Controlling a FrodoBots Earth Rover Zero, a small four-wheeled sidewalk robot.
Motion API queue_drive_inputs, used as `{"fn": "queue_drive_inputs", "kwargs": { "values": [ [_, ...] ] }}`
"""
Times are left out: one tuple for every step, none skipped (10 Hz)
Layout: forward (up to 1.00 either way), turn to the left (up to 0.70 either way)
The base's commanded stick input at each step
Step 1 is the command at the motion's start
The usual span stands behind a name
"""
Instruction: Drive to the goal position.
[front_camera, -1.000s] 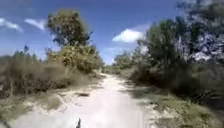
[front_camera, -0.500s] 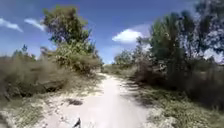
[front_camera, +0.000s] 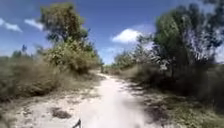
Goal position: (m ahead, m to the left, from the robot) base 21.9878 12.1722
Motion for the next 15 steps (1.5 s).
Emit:
{"fn": "queue_drive_inputs", "kwargs": {
  "values": [
    [0.84,0.0],
    [0.84,0.0],
    [0.84,0.0],
    [0.84,0.0],
    [0.84,0.0],
    [0.84,0.0],
    [0.84,0.0],
    [0.84,0.0],
    [0.84,0.0],
    [0.84,0.0],
    [0.84,0.0],
    [0.84,0.0],
    [0.84,0.0],
    [0.84,0.0],
    [0.84,0.0]
  ]
}}
